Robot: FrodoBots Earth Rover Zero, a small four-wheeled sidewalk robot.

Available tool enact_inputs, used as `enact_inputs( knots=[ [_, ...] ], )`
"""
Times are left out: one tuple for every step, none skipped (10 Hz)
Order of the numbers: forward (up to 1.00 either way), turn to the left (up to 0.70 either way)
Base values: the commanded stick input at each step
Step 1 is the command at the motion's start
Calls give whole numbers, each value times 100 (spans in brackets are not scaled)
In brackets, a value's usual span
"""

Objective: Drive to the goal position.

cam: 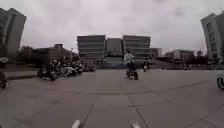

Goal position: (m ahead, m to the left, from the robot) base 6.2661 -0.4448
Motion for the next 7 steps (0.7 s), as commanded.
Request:
enact_inputs(
  knots=[
    [100, 0],
    [100, 0],
    [100, 0],
    [100, -8],
    [100, -17],
    [100, -20],
    [100, 0]
  ],
)
